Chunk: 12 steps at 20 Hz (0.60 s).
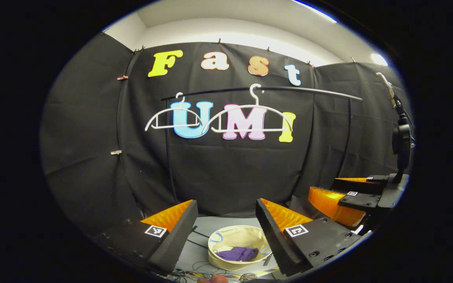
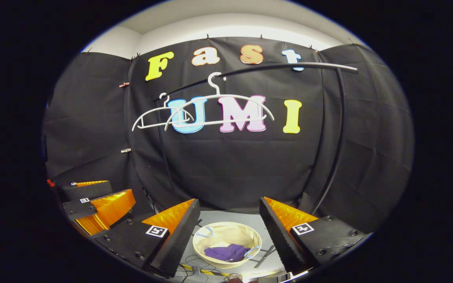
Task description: Grasp the clothes on the hanger with both hands and then place them into the laundry hamper below.
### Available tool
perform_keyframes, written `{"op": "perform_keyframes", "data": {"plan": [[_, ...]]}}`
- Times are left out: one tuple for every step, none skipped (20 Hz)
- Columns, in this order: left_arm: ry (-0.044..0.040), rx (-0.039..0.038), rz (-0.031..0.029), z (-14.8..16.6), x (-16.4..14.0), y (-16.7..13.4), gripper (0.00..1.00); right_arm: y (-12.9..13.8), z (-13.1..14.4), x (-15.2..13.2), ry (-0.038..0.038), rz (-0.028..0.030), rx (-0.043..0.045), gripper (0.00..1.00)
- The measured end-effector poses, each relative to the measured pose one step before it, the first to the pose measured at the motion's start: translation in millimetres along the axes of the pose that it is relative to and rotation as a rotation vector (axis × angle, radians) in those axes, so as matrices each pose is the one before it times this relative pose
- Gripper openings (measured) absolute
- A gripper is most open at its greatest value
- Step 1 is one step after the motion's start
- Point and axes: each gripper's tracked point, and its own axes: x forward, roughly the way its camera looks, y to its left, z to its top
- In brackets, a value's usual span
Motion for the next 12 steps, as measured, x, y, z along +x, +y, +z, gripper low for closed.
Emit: {"op": "perform_keyframes", "data": {"plan": [[-0.01549,-0.00148,-0.00438,2.71,-12.68,-3.49,0.92,1.91,6.51,-10.36,-0.0186,-0.00293,0.00044,0.99],[-0.01536,0.00022,-0.0037,4.96,-9.09,-1.34,0.92,1.77,7.5,-10.09,-0.022,0.00025,-0.00029,0.99],[-0.01369,-0.00055,0.00205,2.77,-7.71,0.74,0.92,1.01,7.88,-8.76,-0.02028,-0.00205,-0.00206,0.98],[-0.01264,0.00008,0.00291,5.53,-6.93,0.27,0.92,1.63,7.15,-7.86,-0.02012,0.00058,-0.0054,0.98],[-0.0063,-0.00253,0.0017,0.23,-3.68,0.85,0.94,0.92,5.3,-7.29,-0.01596,0.00006,-0.00606,0.98],[-0.01151,-0.00146,-0.00017,2.2,-4.53,0.03,0.94,1.81,4.14,-5.74,-0.01306,0.00214,-0.0058,1.0],[-0.01019,0.0018,-0.00023,3.33,-5.99,-1.02,0.94,0.66,2.98,-3.66,-0.00993,-0.00066,-0.00093,0.99],[-0.01014,0.00438,0.00514,3.95,-6.96,-0.91,0.94,0.31,3.89,-3.43,-0.0064,-0.001,0.00341,0.98],[-0.01008,0.0097,0.00729,3.65,-5.83,0.31,0.94,0.5,4.97,-3.4,-0.00897,0.00199,0.00686,0.98],[-0.0089,0.00842,0.00992,3.08,-4.34,1.38,0.93,0.43,5.65,-2.19,-0.01179,0.00268,0.00268,0.98],[-0.00546,0.00258,0.00582,2.77,-3.38,-0.29,0.93,-0.82,5.43,-2.09,-0.01161,-0.001,-0.00453,0.98],[-0.00388,0.00125,0.00423,1.18,-2.64,-1.81,0.92,-1.94,4.99,-2.65,-0.01197,-0.00196,-0.00839,0.96]]}}
